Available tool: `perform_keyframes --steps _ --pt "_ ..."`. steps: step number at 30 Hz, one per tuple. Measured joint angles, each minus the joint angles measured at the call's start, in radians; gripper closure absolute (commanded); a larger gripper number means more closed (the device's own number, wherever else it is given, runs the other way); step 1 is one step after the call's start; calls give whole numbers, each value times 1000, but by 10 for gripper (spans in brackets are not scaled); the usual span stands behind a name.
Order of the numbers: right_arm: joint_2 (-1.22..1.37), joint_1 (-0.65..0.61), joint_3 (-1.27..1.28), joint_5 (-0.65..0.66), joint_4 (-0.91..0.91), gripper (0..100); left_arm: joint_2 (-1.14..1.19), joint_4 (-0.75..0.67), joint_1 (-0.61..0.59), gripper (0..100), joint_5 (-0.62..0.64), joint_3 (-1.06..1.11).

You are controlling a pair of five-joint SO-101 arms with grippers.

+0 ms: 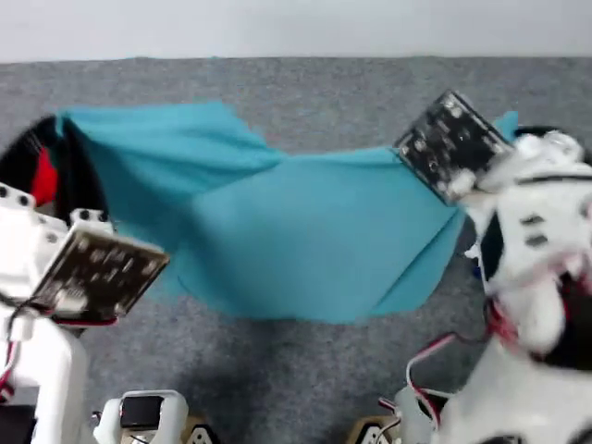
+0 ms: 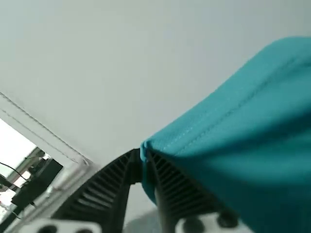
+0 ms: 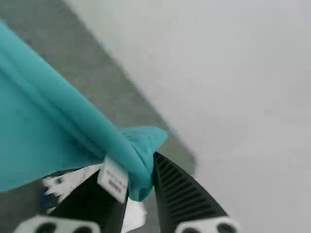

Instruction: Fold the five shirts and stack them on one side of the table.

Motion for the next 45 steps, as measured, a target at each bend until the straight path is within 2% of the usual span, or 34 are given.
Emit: perform_keyframes --steps 6,17,21,25,35,41,45 --pt "95 -61 247 0 64 988 0 164 -58 987 -46 120" --pt "310 -206 611 -17 68 969 11 167 -229 987 -81 522" --pt "368 -236 612 -127 57 872 11 137 -264 987 -91 632" --pt "377 -244 612 -143 57 816 11 133 -269 987 -92 686" --pt "361 -242 552 -144 57 741 11 127 -270 987 -92 796" --pt "358 -311 543 -89 40 721 11 127 -270 987 -92 801" --pt "358 -368 543 -75 -54 721 11 127 -270 987 -92 801"
